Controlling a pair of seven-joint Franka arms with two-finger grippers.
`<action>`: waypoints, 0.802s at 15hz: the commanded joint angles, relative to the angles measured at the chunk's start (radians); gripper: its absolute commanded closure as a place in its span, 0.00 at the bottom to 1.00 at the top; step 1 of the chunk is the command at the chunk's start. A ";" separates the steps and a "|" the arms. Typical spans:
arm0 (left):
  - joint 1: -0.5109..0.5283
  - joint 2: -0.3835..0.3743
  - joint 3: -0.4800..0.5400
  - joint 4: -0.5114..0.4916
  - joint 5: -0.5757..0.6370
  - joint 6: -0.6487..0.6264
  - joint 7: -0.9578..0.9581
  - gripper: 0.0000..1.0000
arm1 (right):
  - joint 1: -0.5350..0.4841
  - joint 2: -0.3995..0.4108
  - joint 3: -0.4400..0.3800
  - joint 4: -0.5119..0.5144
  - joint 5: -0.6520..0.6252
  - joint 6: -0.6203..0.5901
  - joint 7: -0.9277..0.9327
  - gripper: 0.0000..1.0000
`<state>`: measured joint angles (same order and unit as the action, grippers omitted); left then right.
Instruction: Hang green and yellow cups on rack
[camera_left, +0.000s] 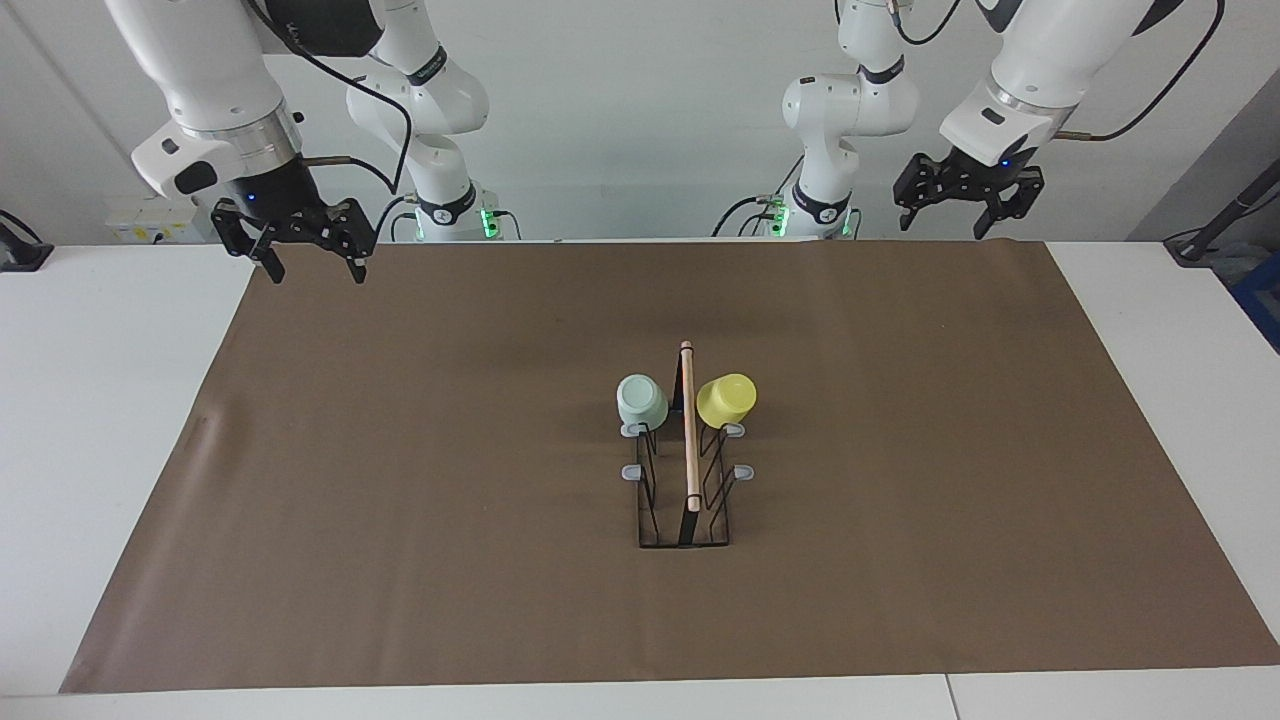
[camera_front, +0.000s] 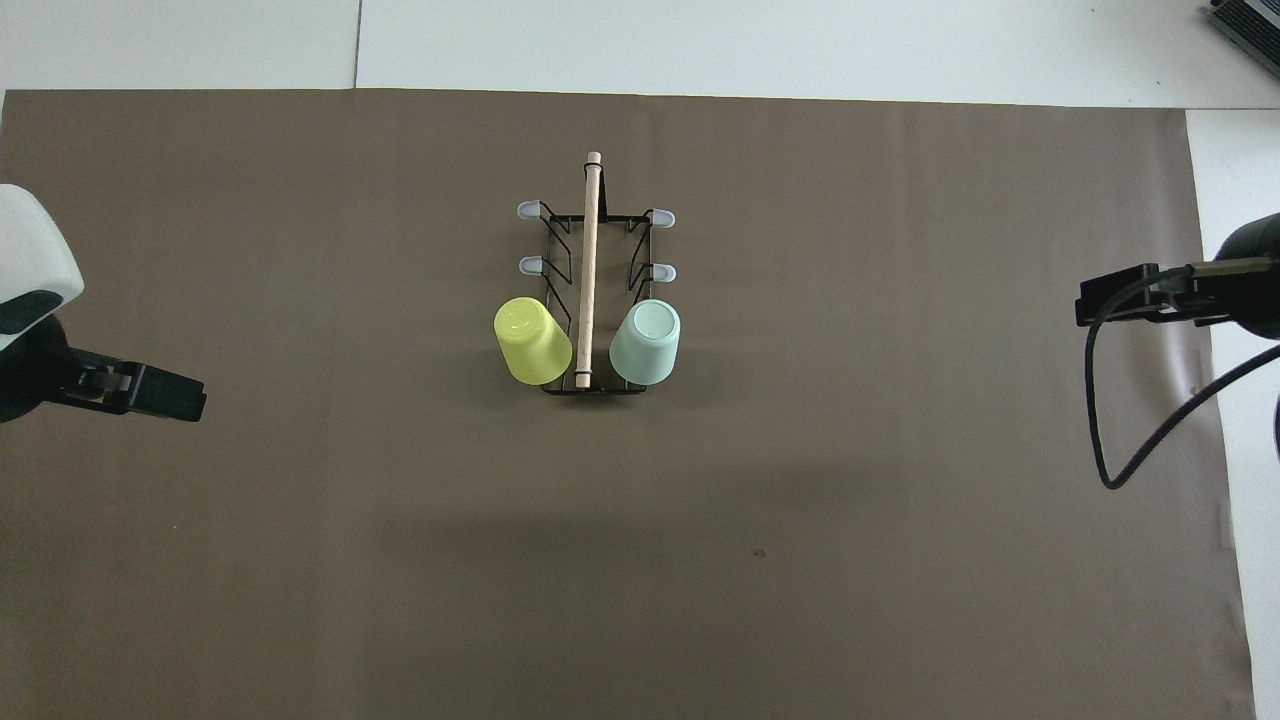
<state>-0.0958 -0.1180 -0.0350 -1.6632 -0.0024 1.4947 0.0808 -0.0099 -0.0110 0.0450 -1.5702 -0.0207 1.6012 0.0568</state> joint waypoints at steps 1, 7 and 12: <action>0.088 -0.011 -0.005 -0.058 0.021 0.114 0.014 0.00 | 0.004 0.011 -0.007 0.024 0.015 -0.021 0.017 0.00; 0.103 0.142 -0.005 0.072 0.018 0.142 0.017 0.00 | 0.004 0.011 -0.005 0.024 0.015 -0.015 0.017 0.00; 0.119 0.110 -0.005 0.019 0.007 0.108 0.016 0.00 | 0.004 0.011 -0.005 0.024 0.015 -0.015 0.017 0.00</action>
<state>0.0055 0.0089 -0.0363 -1.6292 0.0160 1.6126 0.0945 -0.0098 -0.0110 0.0450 -1.5689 -0.0207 1.6012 0.0568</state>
